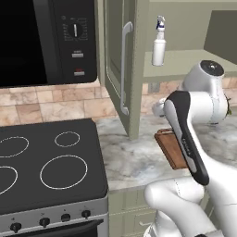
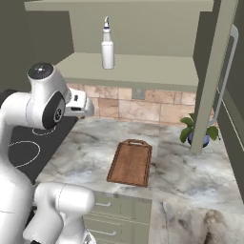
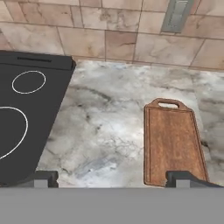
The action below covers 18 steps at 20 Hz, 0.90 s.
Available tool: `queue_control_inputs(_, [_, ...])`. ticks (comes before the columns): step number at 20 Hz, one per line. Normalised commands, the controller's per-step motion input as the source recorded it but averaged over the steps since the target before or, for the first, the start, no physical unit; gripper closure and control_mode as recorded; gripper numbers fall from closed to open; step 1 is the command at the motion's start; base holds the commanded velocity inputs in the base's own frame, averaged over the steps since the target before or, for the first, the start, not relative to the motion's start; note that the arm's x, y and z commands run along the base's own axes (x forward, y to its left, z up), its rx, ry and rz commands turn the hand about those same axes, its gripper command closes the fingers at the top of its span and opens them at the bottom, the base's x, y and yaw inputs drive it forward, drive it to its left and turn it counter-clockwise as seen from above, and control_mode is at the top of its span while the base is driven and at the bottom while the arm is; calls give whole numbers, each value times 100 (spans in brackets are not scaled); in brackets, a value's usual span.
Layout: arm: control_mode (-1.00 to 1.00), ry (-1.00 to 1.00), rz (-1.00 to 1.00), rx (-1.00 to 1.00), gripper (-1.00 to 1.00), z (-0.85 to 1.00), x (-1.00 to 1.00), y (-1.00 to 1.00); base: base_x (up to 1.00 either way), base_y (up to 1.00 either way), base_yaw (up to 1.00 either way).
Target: Grab the spray bottle from the cabinet, then place it next to the cutting board for sanitizing. Then grab the dish brush from the countertop next to the sink and place it next to the cutting board.
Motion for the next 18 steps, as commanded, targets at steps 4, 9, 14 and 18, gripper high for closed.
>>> queue_control_inputs(4, [-100,-29,0,-4,-100,44,-46,-3,0,0,0])
queue_control_inputs(9, [-100,-34,0,-7,-100,55,-28,-8,0,0,0])
queue_control_inputs(14, [-100,-30,0,-7,-100,67,-13,-13,0,0,0])
queue_control_inputs(18, [-100,-25,0,0,-100,69,0,-11,0,0,0])
